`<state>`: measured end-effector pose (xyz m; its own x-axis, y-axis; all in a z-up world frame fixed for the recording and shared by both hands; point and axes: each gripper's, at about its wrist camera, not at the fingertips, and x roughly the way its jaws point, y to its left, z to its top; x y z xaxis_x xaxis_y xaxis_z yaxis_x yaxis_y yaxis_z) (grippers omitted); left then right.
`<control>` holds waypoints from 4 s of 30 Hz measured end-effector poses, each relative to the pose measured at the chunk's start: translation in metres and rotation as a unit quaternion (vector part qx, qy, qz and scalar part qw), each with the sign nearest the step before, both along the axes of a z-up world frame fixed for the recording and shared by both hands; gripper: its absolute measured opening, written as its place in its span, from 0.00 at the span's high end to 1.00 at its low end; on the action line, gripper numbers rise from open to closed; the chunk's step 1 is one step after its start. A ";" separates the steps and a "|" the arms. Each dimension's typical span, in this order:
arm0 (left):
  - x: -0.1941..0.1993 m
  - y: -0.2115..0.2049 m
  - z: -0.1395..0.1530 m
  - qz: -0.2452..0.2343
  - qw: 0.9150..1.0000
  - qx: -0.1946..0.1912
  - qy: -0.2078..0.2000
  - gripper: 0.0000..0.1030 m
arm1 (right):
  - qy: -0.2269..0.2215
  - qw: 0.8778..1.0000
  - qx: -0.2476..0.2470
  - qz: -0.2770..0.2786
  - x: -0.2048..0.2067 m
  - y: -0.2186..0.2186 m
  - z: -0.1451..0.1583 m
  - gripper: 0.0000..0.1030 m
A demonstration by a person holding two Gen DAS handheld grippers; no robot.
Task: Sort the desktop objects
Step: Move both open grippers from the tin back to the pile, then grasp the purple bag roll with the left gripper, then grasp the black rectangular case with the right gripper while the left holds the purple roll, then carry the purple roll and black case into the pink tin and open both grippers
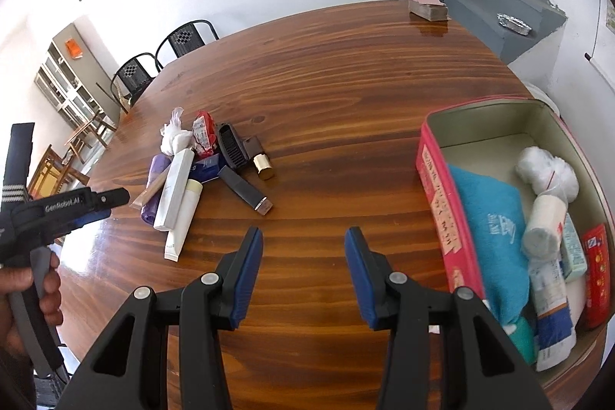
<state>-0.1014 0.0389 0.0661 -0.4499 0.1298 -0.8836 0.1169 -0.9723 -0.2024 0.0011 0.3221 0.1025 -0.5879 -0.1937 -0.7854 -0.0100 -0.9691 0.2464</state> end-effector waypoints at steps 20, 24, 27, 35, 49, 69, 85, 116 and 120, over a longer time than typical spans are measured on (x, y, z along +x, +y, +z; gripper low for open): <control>-0.072 -0.017 -0.039 -0.031 0.999 0.010 -0.033 0.44 | -0.027 0.999 0.007 -0.044 -0.018 -0.021 -0.015 0.53; -0.077 -0.020 -0.045 -0.035 0.999 0.013 -0.037 0.44 | -0.028 0.999 0.011 -0.039 -0.026 -0.030 -0.018 0.53; -0.079 -0.021 -0.049 -0.045 0.998 0.015 -0.035 0.44 | -0.025 0.999 0.021 -0.026 -0.034 -0.040 -0.019 0.53; -0.069 -0.019 -0.052 -0.093 0.996 0.001 -0.016 0.60 | -0.023 0.999 0.030 0.008 -0.059 -0.061 -0.026 0.53; -0.036 -0.051 -0.053 -0.088 0.995 -0.034 -0.031 0.66 | -0.040 0.996 0.044 0.071 -0.099 -0.081 -0.048 0.53; -0.028 -0.043 -0.046 -0.050 0.997 -0.049 -0.017 0.68 | -0.061 0.991 0.043 0.107 -0.092 -0.091 -0.060 0.78; 0.009 0.005 0.000 -0.061 0.997 -0.039 0.017 0.68 | -0.018 0.996 -0.015 0.083 -0.051 -0.054 -0.021 0.78; 0.077 0.293 0.028 -0.272 0.961 0.008 0.055 0.68 | 0.021 0.996 0.010 -0.091 0.055 0.176 0.010 0.78; 0.081 0.325 0.027 -0.299 0.953 0.017 0.050 0.68 | 0.021 0.994 0.008 -0.103 0.061 0.193 0.011 0.78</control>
<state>-0.0208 0.3639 0.0933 -0.3688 0.4172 -0.8306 -0.4782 -0.8514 -0.2153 0.0624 0.5151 0.1130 -0.6468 -0.0525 -0.7608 -0.1991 -0.9514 0.2349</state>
